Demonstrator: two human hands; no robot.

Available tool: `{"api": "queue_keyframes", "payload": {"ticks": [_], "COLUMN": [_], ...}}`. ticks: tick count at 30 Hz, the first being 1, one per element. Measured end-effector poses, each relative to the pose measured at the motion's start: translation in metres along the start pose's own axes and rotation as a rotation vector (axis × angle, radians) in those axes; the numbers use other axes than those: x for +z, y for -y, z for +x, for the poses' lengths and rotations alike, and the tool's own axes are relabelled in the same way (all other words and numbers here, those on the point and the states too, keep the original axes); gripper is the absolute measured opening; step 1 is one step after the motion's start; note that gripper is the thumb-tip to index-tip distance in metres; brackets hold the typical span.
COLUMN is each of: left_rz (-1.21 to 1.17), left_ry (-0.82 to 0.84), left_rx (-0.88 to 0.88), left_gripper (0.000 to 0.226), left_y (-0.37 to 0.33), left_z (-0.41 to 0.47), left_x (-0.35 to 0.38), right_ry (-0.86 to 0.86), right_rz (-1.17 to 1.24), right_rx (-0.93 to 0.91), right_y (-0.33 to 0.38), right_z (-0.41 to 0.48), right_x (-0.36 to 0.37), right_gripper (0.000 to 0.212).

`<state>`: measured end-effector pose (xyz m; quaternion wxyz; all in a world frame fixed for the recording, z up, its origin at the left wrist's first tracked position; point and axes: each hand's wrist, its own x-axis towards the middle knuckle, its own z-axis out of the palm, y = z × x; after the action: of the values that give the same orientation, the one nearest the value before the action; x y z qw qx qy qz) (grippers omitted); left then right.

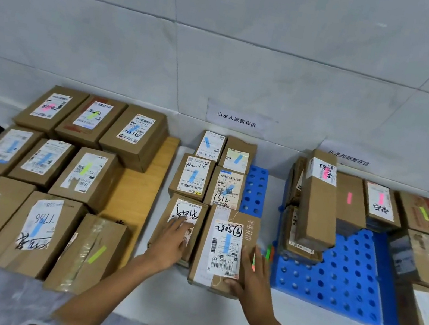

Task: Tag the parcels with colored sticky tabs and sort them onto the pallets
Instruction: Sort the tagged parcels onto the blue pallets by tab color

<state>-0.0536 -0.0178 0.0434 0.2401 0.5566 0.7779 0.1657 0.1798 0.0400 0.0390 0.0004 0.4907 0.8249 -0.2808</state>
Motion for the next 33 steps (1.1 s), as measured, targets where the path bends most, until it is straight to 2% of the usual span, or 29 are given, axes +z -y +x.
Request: {"api": "queue_keyframes", "payload": {"ticks": [5,9,11,13,16,18,20,26,30,33], "left_rz": [-0.159,-0.223,-0.266,-0.245,-0.174,-0.082,-0.014,-0.012,-0.288,-0.459], "left_ry": [-0.171,-0.332,-0.334,-0.242,-0.038,-0.014,0.0,0.039,0.031,0.009], "left_rx": [-0.059,-0.184,-0.256,-0.313,-0.307,-0.249,-0.222,-0.258,-0.284,-0.349], "left_gripper": [0.043,0.034,0.032,0.03,0.025,0.032,0.041,0.053,0.043,0.035], "left_y": [0.026,0.071,0.106,0.142,0.173,0.187,0.194,0.202,0.206,0.207], "left_z": [-0.022,-0.05,-0.069,-0.084,-0.098,-0.104,-0.108,-0.112,-0.101,-0.09], "left_x": [-0.023,-0.053,-0.063,-0.067,-0.068,-0.066,-0.065,-0.065,-0.076,-0.088], "right_ry": [-0.114,-0.317,-0.225,-0.108,0.133,0.296,0.388,0.371,0.322,0.245], "right_rz": [0.063,0.112,0.23,0.342,0.425,0.404,0.44,0.597,0.703,0.729], "right_rx": [-0.054,-0.268,-0.339,-0.367,-0.316,-0.193,-0.04,0.166,0.246,0.197], "right_y": [0.018,0.068,0.107,0.145,0.187,0.211,0.23,0.265,0.275,0.286], "right_z": [0.001,0.002,0.001,0.0,0.001,0.0,-0.001,0.0,-0.003,-0.002], "right_x": [-0.012,-0.012,-0.003,0.018,0.069,0.105,0.127,0.166,0.173,0.166], "right_gripper": [0.066,0.036,0.027,0.022,0.024,0.033,0.041,0.054,0.057,0.052]}}
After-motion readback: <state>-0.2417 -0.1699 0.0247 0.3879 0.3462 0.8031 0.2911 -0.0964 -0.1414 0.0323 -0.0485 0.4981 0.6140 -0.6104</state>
